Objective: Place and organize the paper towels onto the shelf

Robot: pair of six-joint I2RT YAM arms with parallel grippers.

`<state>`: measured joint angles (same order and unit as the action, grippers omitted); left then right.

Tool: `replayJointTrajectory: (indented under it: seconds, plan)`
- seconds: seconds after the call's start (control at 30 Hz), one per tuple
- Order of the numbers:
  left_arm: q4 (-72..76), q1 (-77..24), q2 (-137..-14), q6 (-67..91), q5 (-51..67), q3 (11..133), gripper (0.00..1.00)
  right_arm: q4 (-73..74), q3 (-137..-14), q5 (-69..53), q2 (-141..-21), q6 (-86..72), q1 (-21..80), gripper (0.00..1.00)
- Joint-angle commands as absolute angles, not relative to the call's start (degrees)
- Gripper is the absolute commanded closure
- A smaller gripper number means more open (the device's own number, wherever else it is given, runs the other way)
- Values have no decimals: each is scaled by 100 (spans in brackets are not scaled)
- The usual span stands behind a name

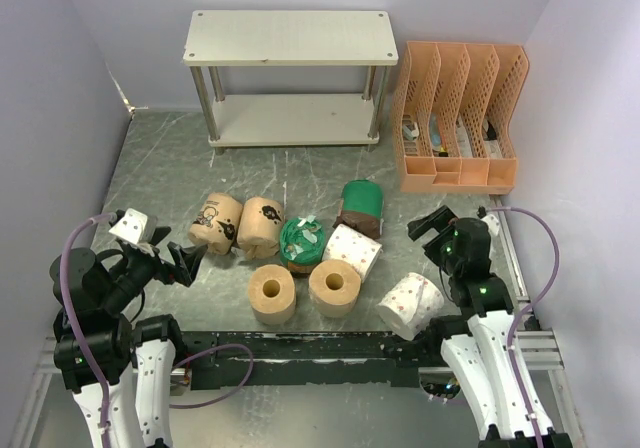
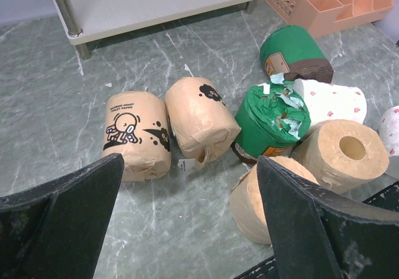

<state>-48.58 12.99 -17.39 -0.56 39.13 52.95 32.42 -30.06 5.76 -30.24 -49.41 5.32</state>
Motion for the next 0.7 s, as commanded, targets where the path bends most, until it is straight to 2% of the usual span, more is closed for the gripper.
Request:
replayJointTrajectory:
  seconds: [0.0, 0.2, 0.27, 0.4, 0.47, 0.5, 0.57, 0.6, 0.67]
  plan:
    - [-4695, 1350, -1676, -35, 4094, 5249, 0, 2684, -2834, -64, -2732, -4382, 556, 1]
    - [-4694, 1321, -1671, -26, 4087, 5241, 0, 1751, -2306, -751, -2421, -4269, 554, 0]
    - [-4690, 1321, -1691, -19, 4081, 5239, 1, 1684, -2363, -765, -2539, -4159, 557, 5]
    - [-4693, 1277, -1693, -22, 4081, 5239, 0, 1894, -2606, -540, -2289, -3711, 558, 6]
    - [-4695, 1277, -1692, -33, 4096, 5238, 0, 1732, -2635, -1046, -2040, -3538, 560, 6]
    - [-4698, 1279, -1695, -35, 4104, 5238, 0, 1532, -2650, -1595, -2018, -3478, 562, 9]
    - [-4688, 1282, -1703, -35, 4117, 5231, 0, 1353, -2818, -3020, -2335, -3395, 566, 24]
    - [-4689, 1277, -1713, -42, 4121, 5236, 0, 1527, -2975, -3206, -2542, -3346, 578, 31]
    - [-4690, 1279, -1715, -44, 4122, 5231, 0, 2255, -3449, -2966, -2752, -2994, 618, 34]
